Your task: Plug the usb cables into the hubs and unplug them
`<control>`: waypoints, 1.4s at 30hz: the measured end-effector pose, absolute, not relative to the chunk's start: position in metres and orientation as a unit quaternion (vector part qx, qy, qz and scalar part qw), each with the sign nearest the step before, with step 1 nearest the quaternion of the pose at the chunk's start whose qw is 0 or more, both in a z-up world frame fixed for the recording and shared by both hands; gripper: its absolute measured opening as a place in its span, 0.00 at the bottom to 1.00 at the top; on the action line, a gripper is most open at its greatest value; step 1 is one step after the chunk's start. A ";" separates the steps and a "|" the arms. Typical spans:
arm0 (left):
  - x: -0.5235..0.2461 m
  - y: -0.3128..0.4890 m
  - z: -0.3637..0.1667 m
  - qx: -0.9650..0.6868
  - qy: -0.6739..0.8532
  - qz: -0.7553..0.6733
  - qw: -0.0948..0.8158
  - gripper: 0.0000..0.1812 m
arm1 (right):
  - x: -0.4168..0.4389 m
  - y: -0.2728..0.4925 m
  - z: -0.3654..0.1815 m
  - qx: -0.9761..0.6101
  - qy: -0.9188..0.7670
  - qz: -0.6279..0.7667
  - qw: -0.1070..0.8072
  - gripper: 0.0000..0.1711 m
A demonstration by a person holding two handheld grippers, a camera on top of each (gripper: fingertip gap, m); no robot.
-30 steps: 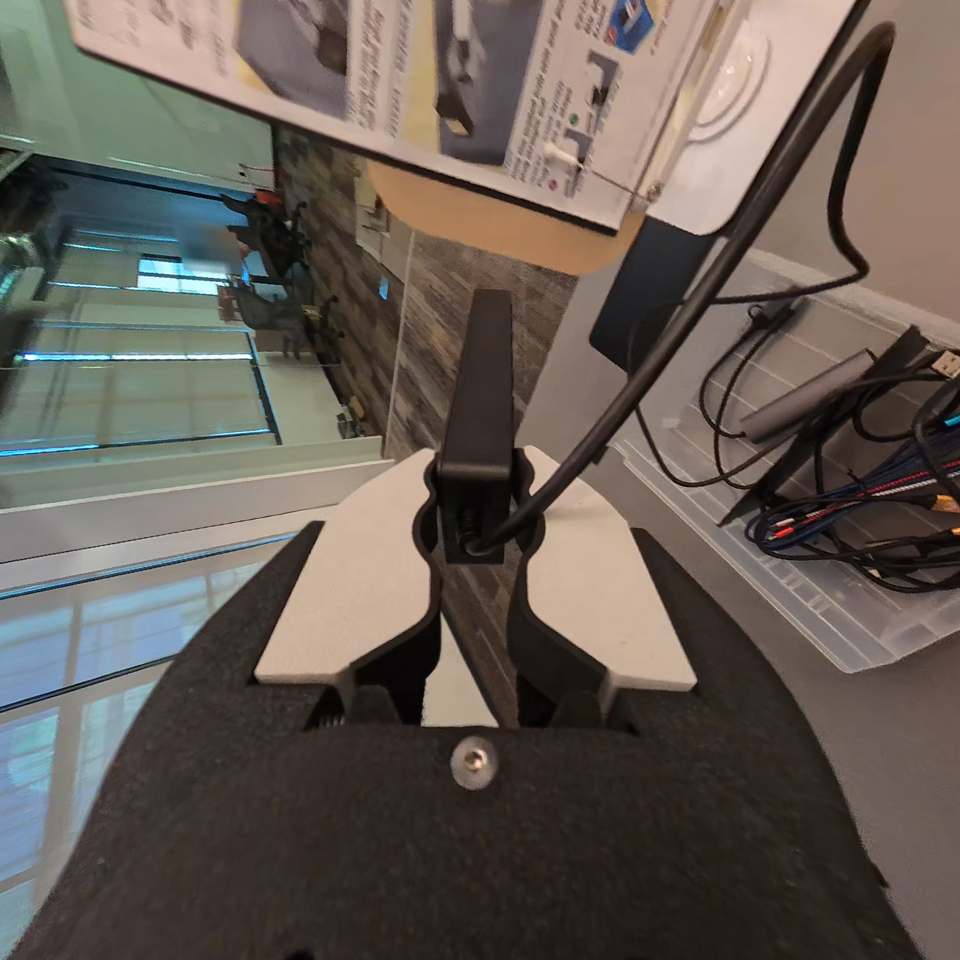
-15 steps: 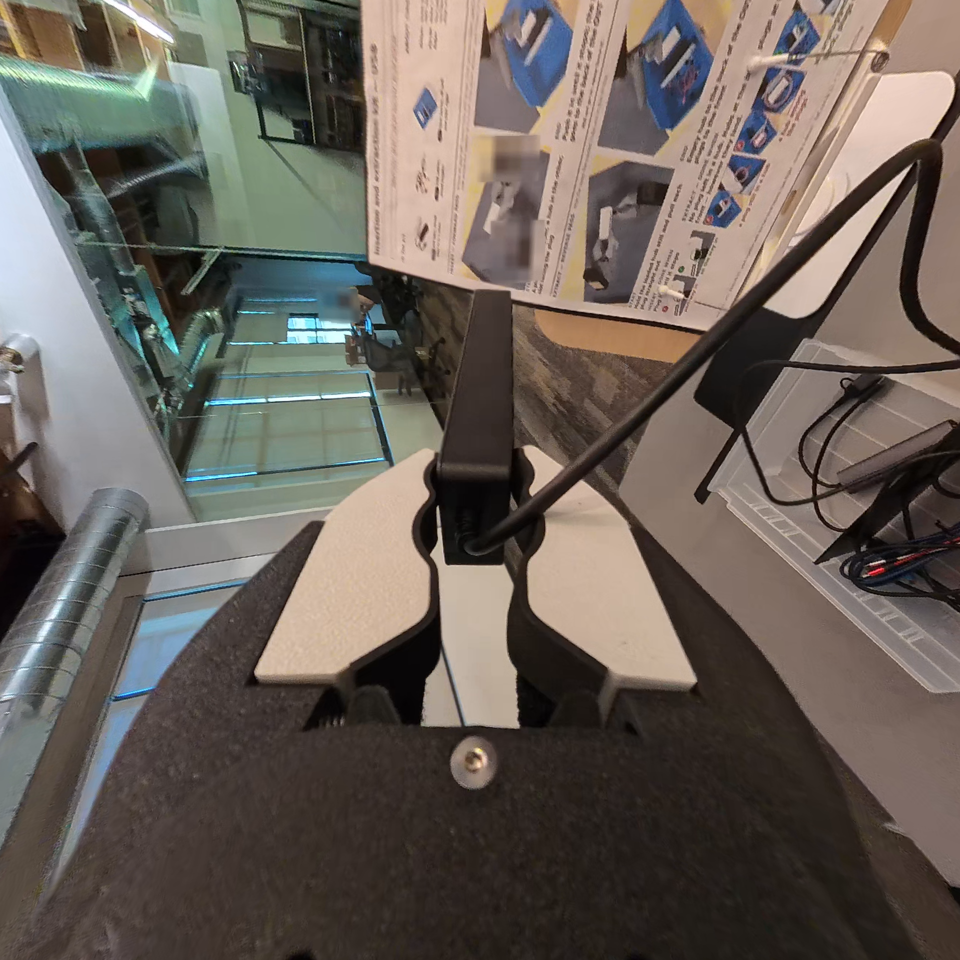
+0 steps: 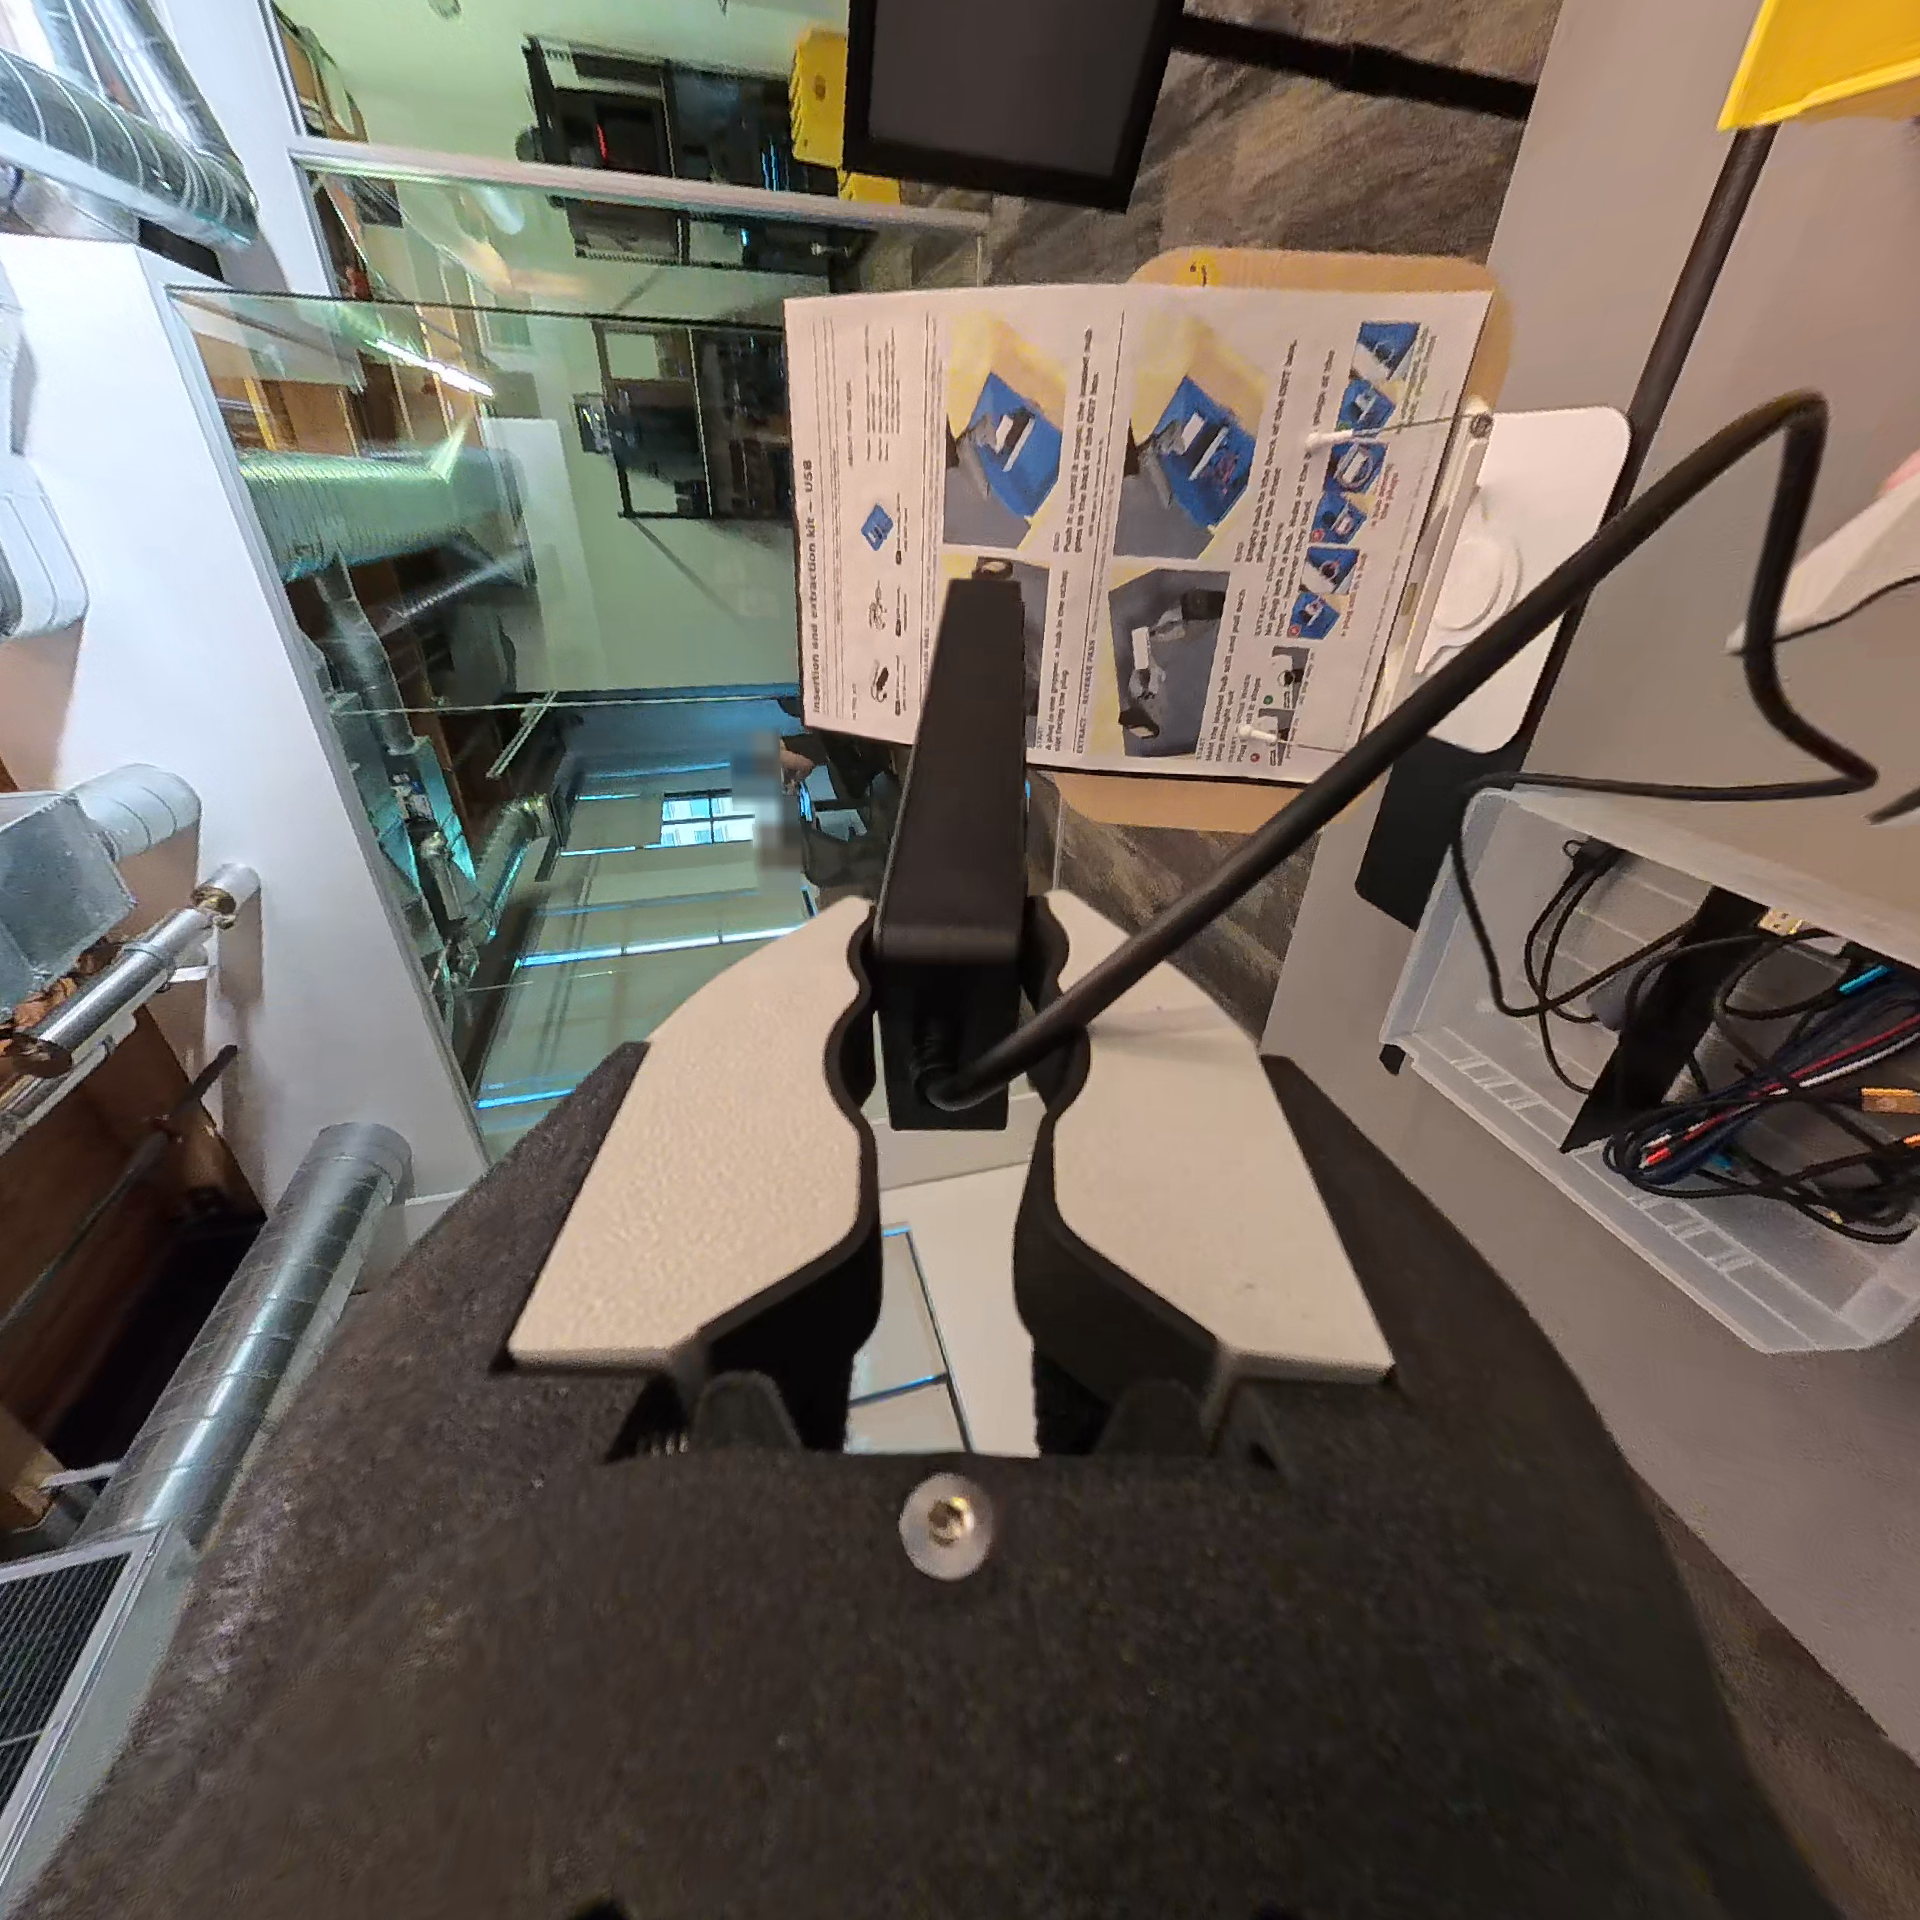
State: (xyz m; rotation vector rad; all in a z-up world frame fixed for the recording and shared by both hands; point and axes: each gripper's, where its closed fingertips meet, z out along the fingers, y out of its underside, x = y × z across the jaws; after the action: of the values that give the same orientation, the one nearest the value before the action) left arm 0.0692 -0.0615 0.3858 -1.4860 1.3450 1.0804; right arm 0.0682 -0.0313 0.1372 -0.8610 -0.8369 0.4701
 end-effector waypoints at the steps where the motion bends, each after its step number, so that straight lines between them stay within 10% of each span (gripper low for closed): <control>1: 0.069 -0.066 0.386 -0.591 0.537 0.428 0.423 0.14 | 0.067 -0.030 0.144 -0.392 -0.375 0.214 0.812 0.33; 42: 0.016 -0.082 0.404 -0.589 0.523 0.444 0.428 0.14 | -0.097 0.057 0.093 -0.487 -0.346 0.494 0.631 0.02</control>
State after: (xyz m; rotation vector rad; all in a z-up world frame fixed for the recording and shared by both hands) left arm 0.0157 -0.0818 0.4038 -1.4698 1.3049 1.1094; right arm -0.0968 0.0570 0.0933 -1.1142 -0.7924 1.1318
